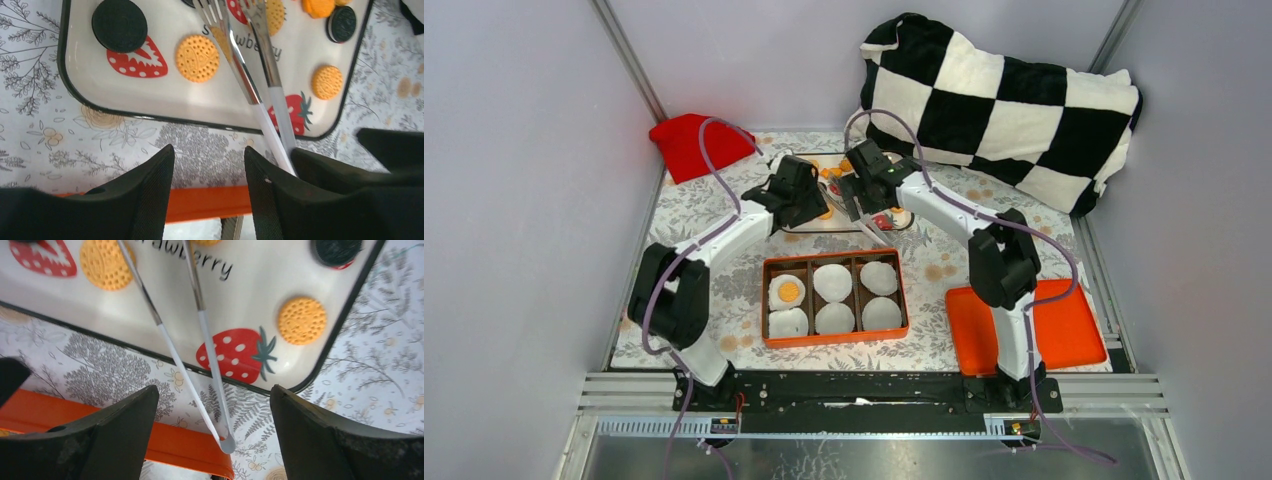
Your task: Pack the cookies
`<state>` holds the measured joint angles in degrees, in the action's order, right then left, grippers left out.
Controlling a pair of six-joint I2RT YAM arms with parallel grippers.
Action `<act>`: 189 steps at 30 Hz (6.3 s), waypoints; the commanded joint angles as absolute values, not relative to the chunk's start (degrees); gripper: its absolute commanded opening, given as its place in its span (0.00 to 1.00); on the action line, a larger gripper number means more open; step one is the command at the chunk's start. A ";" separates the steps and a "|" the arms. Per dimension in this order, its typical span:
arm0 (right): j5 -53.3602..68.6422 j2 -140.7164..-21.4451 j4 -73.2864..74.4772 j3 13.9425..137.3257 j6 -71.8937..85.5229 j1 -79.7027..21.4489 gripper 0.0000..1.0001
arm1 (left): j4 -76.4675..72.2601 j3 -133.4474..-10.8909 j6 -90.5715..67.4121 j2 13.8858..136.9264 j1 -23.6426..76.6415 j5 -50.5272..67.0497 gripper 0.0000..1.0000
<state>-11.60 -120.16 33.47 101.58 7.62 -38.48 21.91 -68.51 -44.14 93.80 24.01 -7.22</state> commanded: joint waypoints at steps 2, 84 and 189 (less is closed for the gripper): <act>-13.53 -118.75 33.19 104.03 7.58 -36.30 0.84 | 17.06 -71.35 -45.01 99.47 23.82 -11.25 0.57; -2.47 -131.24 39.12 124.95 11.62 -23.42 0.00 | 7.21 -76.08 -41.21 106.32 24.87 1.05 0.42; -11.11 -92.56 48.88 72.29 16.43 -22.62 0.37 | 12.48 -64.47 -40.64 81.76 32.51 5.31 0.05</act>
